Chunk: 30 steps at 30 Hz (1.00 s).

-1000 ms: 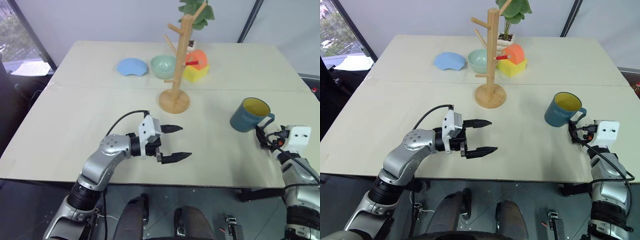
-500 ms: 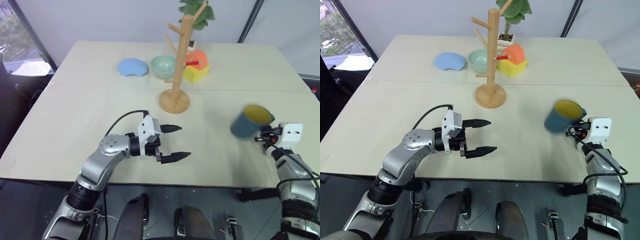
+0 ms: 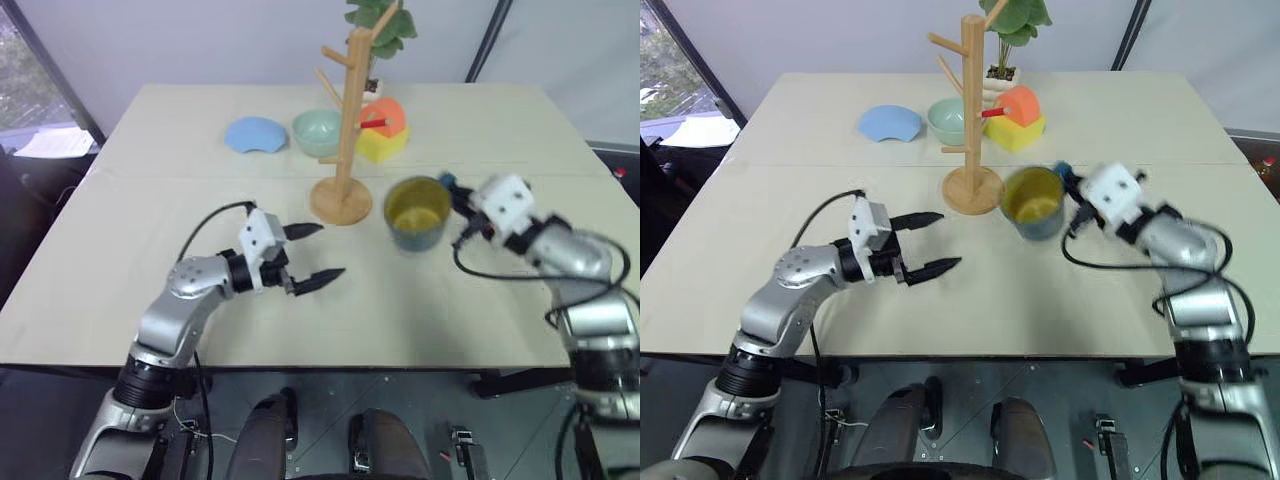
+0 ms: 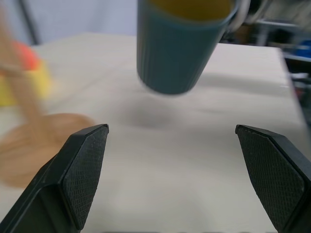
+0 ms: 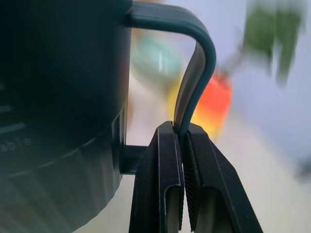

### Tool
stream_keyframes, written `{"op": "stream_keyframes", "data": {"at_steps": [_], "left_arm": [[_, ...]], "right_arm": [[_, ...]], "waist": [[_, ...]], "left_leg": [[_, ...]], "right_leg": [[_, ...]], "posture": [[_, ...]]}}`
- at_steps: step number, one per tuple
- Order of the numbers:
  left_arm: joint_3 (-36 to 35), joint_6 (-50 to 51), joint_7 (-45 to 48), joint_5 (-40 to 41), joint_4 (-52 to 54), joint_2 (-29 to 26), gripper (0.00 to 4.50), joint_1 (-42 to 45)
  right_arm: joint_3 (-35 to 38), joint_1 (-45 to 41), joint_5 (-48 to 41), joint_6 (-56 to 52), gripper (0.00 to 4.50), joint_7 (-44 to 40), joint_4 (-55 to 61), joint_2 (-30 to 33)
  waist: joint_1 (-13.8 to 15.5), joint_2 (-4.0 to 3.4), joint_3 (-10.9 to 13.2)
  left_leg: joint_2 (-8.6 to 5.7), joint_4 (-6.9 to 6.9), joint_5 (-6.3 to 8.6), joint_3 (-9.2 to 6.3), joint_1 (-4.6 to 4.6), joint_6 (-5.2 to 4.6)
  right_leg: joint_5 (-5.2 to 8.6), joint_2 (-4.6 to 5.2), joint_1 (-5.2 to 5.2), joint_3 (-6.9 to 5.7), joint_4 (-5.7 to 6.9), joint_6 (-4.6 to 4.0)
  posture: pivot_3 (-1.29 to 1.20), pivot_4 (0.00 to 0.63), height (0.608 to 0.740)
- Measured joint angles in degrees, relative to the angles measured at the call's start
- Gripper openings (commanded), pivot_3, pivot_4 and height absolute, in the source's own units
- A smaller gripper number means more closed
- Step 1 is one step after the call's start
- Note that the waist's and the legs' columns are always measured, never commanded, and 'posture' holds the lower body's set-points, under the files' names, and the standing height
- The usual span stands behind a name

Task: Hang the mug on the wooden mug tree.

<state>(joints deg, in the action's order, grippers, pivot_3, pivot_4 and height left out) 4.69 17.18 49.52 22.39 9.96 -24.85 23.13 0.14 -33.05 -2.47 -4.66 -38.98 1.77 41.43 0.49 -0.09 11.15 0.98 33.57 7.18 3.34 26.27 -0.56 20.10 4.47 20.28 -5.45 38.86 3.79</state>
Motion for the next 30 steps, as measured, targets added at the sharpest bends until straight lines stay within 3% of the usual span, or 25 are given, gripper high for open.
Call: {"op": "stream_keyframes", "data": {"at_steps": [3,9,30], "left_arm": [[-2.9,-0.4,-0.9,0.4,-0.6,-0.4,4.5,0.6],[-4.0,-0.2,-2.0,0.8,0.7,-1.0,4.5,0.0],[-4.8,1.3,-4.6,2.0,4.9,-1.6,4.5,-2.2]], "right_arm": [[-4.7,-8.4,2.8,0.0,0.03,-1.6,-3.1,-1.0],[-8.2,-15.2,6.3,3.8,0.03,-2.6,-14.4,-2.5],[-8.4,-22.4,8.5,12.5,0.03,-4.1,-27.5,-2.7]], "waist": [[0.4,0.06,0.0],[0.1,0.11,0.0],[-0.1,0.11,0.1]], "left_leg": [[-0.04,0.19,0.14,0.01,0.2,-0.12],[-0.1,0.31,0.23,0.21,0.34,-0.36],[-0.05,0.3,0.22,0.32,0.27,-0.36]], "right_leg": [[0.0,0.1,0.13,-0.01,-0.02,0.0],[-0.14,0.2,0.04,0.05,-0.21,0.24],[-0.15,0.14,0.09,0.15,-0.13,0.24]], "posture": [[0.0,0.15,0.74],[0.0,0.15,0.74],[0.0,0.15,0.74]]}}
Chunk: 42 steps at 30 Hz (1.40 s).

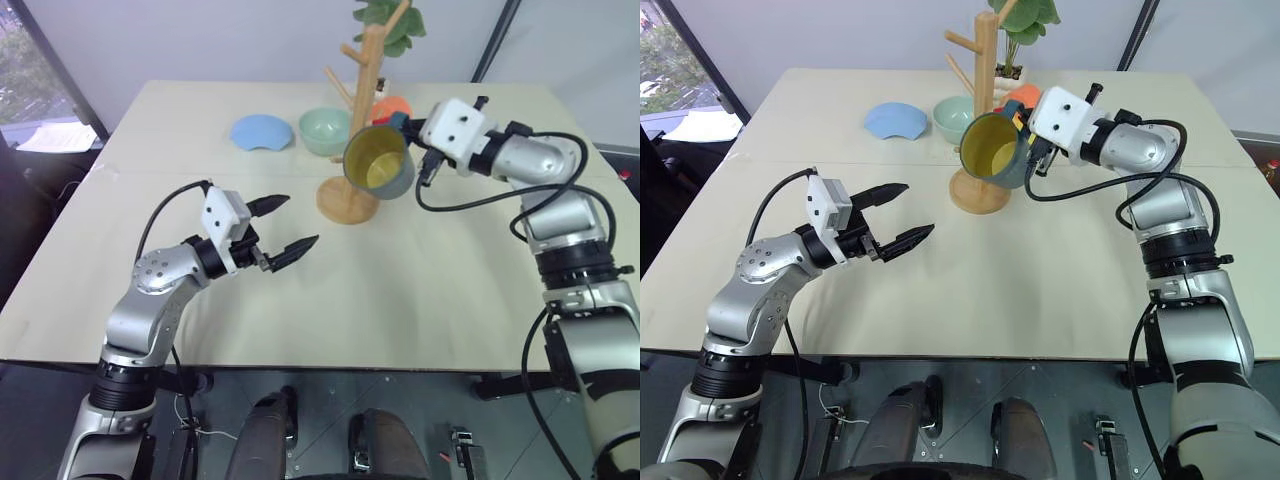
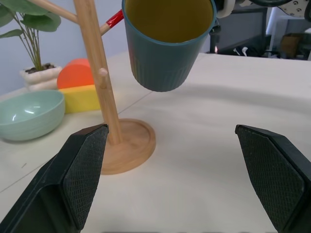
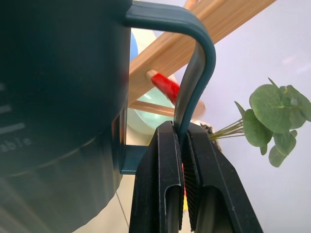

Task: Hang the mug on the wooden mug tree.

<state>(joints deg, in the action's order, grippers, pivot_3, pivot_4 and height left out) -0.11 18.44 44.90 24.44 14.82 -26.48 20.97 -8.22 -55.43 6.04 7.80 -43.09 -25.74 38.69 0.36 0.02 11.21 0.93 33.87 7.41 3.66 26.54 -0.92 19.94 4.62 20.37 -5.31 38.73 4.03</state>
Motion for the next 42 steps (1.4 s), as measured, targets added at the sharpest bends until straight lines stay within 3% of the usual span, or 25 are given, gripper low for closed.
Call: {"op": "stream_keyframes", "data": {"at_steps": [22,42], "left_arm": [[-0.3,0.0,-0.1,0.0,0.9,0.0,4.5,0.0],[-0.3,0.0,-1.0,0.0,1.2,0.2,4.5,-0.1]], "right_arm": [[1.1,-1.1,-0.7,2.8,0.03,-3.4,-6.5,2.8],[-0.7,-15.1,3.7,12.3,0.03,-0.9,-30.2,-5.8]], "waist": [[-0.2,0.0,0.0],[-1.2,-0.01,0.0]], "left_leg": [[0.01,0.0,0.01,0.07,-0.03,-0.01],[0.03,0.01,0.0,0.39,-0.14,-0.01]], "right_leg": [[0.0,0.01,0.01,0.06,0.01,0.0],[-0.01,0.02,0.16,0.37,0.35,0.01]], "posture": [[0.0,0.15,0.74],[0.0,0.15,0.74]]}}
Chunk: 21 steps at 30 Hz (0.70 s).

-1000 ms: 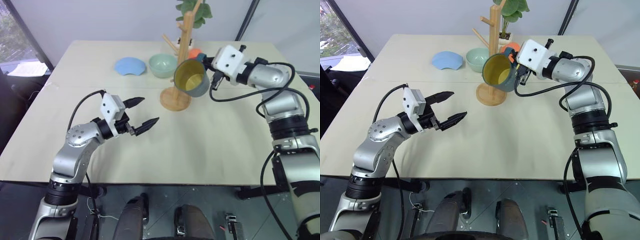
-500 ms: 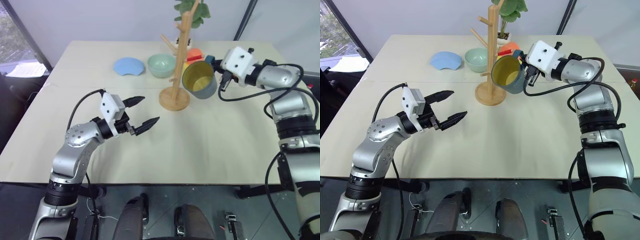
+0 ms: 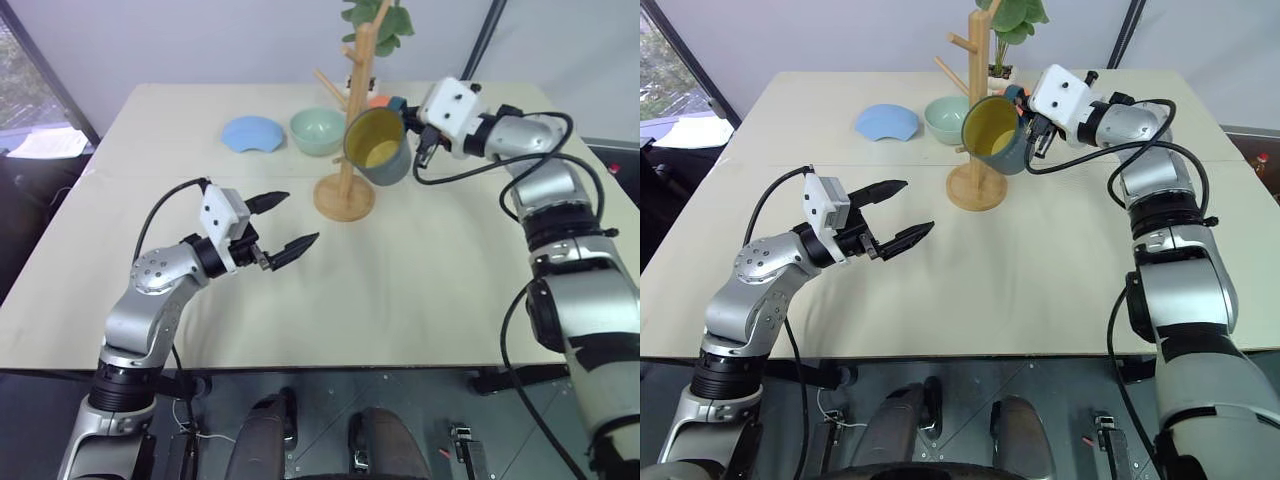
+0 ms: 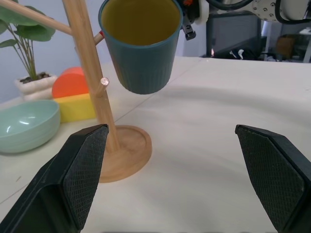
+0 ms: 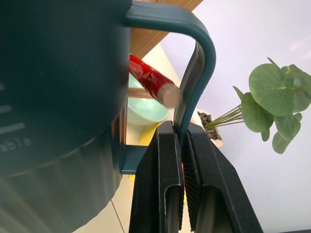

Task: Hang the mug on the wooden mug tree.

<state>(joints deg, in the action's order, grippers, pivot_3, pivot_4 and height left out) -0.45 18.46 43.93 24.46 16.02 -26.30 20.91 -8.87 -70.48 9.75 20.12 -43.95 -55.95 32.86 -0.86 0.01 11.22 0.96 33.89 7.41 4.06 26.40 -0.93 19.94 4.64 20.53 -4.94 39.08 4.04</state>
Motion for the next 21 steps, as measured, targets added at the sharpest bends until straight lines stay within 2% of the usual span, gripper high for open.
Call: {"op": "stream_keyframes", "data": {"at_steps": [5,8,14,17,21], "left_arm": [[0.0,0.0,-0.2,0.0,0.0,0.0,4.5,0.0],[0.0,0.0,-0.3,0.0,0.3,0.0,4.5,-0.1],[0.0,0.1,-0.3,0.0,0.6,0.0,4.5,-0.1],[0.0,0.2,-0.7,0.0,0.6,0.0,4.5,-0.1],[-2.2,0.8,-3.7,1.2,0.5,2.2,4.5,-1.0]], "right_arm": [[-0.3,-1.1,1.1,1.2,0.03,0.9,-3.5,-0.9],[-0.3,-1.4,1.4,1.6,0.97,0.9,-4.2,-0.9],[-0.1,-1.5,2.1,2.2,3.88,4.4,-4.4,-0.4],[0.4,-1.4,2.4,2.3,3.88,5.6,-4.2,1.2],[5.6,2.9,-1.2,0.9,3.88,6.5,1.1,4.9]], "waist": [[0.1,0.0,0.0],[0.0,0.0,0.0],[0.0,0.0,0.0],[0.1,-0.01,0.0],[0.3,0.01,0.0]], "left_leg": [[0.0,0.0,0.0,0.06,0.01,0.0],[0.01,0.0,0.0,0.09,0.0,0.01],[0.02,0.0,0.0,0.11,0.0,0.01],[0.01,0.0,0.0,0.12,0.0,0.01],[0.01,0.0,0.03,0.13,0.0,-0.03]], "right_leg": [[0.0,0.02,0.02,0.03,0.0,0.0],[0.0,0.01,0.04,0.07,0.0,0.0],[0.0,0.02,0.04,0.08,0.02,0.0],[0.0,0.02,0.05,0.09,0.02,0.0],[0.0,0.06,0.01,0.09,-0.02,0.0]], "posture": [[0.0,0.15,0.74],[0.0,0.15,0.74],[0.0,0.15,0.74],[0.0,0.15,0.74],[0.0,0.15,0.74]]}}
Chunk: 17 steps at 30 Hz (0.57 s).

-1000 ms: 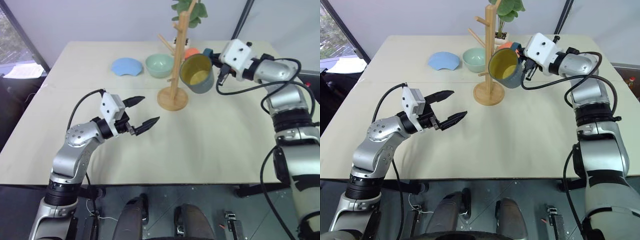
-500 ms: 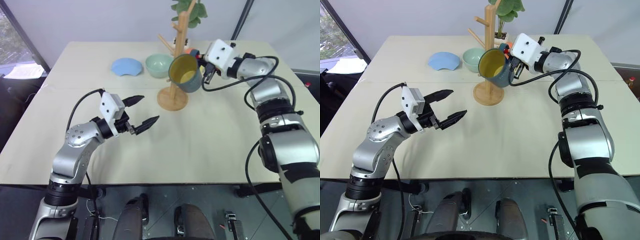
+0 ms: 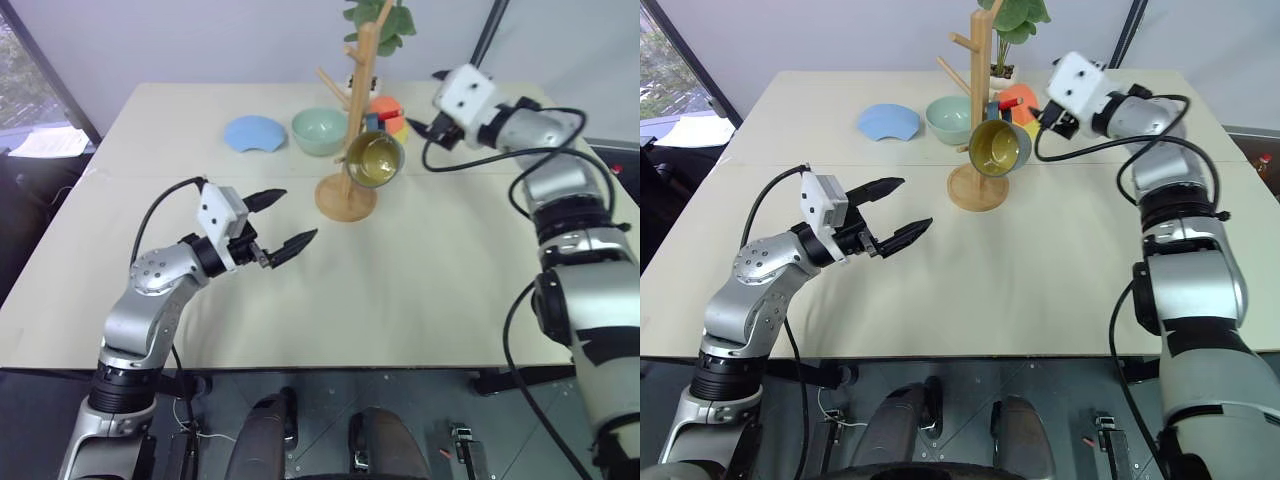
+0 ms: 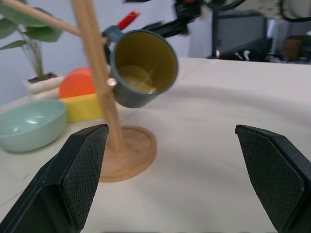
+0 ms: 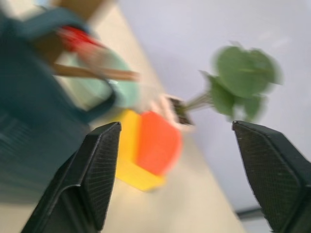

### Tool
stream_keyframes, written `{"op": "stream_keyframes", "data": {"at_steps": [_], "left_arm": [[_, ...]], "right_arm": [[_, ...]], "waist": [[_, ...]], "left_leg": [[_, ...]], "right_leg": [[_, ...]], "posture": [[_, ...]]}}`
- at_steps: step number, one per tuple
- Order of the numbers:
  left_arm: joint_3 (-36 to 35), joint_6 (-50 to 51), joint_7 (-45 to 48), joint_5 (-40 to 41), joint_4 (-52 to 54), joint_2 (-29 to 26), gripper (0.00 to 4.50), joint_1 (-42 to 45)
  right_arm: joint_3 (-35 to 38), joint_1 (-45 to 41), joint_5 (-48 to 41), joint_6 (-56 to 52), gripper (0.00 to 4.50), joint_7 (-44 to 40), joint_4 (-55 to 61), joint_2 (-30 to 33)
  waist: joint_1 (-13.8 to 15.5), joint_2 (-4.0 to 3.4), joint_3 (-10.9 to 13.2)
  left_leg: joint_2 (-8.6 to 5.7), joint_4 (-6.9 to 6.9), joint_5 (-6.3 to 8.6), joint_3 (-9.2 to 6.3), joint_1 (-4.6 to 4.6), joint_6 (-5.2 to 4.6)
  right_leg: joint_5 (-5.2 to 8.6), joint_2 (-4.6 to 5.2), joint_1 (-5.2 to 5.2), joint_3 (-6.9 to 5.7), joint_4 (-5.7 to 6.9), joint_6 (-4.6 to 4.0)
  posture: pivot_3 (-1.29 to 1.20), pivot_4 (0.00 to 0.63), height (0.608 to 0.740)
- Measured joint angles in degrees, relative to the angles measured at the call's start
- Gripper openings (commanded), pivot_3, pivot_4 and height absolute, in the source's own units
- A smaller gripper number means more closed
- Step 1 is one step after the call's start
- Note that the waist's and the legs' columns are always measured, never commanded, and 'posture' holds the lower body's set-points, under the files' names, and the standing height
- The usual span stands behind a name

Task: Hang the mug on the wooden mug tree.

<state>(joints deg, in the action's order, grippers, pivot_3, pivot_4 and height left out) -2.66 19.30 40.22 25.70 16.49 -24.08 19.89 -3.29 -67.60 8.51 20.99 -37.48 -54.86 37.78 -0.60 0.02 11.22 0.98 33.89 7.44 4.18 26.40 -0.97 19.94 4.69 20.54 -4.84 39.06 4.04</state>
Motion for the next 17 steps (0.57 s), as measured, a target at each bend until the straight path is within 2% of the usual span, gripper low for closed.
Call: {"op": "stream_keyframes", "data": {"at_steps": [4,6,10,13,17], "left_arm": [[-4.4,-0.2,-6.2,0.6,-2.6,3.2,4.5,-1.9],[-7.6,-1.1,-11.1,0.0,-5.1,5.5,4.5,-3.5],[-11.8,-1.6,-17.5,-2.4,-11.2,6.3,4.5,-8.1],[-11.7,-2.8,-19.8,-4.5,-12.4,6.9,4.5,-9.1],[-11.7,-3.5,-21.0,-5.2,-12.6,7.4,4.5,-10.4]], "right_arm": [[7.2,11.2,-8.3,-5.6,3.88,-0.4,7.3,0.4],[12.7,21.8,-16.0,-10.7,3.88,-1.5,17.0,-2.6],[13.4,39.5,-22.4,-19.0,3.88,-2.9,25.6,-8.6],[12.8,43.7,-24.2,-21.7,3.88,-2.8,32.2,-11.2],[12.8,43.8,-25.5,-22.8,3.88,-2.1,35.7,-12.1]], "waist": [[-0.2,0.02,0.0],[-0.1,0.22,-0.1],[-0.2,0.05,0.0],[-0.3,0.0,0.0],[-0.2,0.03,0.0]], "left_leg": [[0.02,0.05,0.02,0.03,-0.05,-0.06],[0.12,0.04,0.05,0.02,-0.21,-0.11],[0.17,0.05,0.06,0.21,-0.16,-0.13],[0.21,0.14,0.13,0.27,-0.12,-0.04],[0.4,0.1,0.16,0.39,-0.14,-0.01]], "right_leg": [[-0.01,0.0,-0.03,0.0,0.09,0.02],[-0.01,-0.06,-0.22,0.0,0.07,0.02],[-0.07,-0.06,-0.05,0.08,0.12,0.09],[-0.26,-0.04,0.0,0.16,0.1,0.13],[-0.38,-0.05,0.15,0.15,-0.18,-0.24]], "posture": [[0.0,0.15,0.74],[0.0,0.15,0.74],[0.0,0.15,0.74],[0.0,0.15,0.74],[0.0,0.15,0.74]]}}
